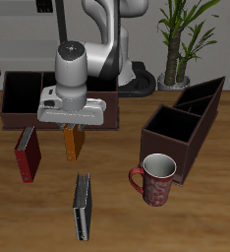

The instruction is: Place the orange book into the left desk caddy's left compartment

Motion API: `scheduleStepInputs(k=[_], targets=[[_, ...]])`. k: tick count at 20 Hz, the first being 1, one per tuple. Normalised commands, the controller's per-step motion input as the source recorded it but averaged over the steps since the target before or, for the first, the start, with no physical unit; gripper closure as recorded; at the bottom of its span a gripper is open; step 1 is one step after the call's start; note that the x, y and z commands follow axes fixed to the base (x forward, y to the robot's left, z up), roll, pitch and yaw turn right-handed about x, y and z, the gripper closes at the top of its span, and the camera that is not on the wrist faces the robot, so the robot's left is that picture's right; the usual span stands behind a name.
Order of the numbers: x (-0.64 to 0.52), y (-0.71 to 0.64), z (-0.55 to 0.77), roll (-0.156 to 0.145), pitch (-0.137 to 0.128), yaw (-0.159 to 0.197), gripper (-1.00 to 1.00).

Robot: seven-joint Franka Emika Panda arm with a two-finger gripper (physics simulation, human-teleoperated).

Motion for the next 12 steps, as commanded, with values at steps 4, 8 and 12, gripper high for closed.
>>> scheduleStepInputs(k=[4, 8, 12], targets=[[-0.01, 0.07, 0.12, 0.011, -0.009, 0.007, 1.00], [-0.03, 0.23, 0.56, 0.012, -0.060, -0.035, 1.00], [-0.10, 0.42, 0.88, 0.022, -0.087, -0.028, 1.00]])
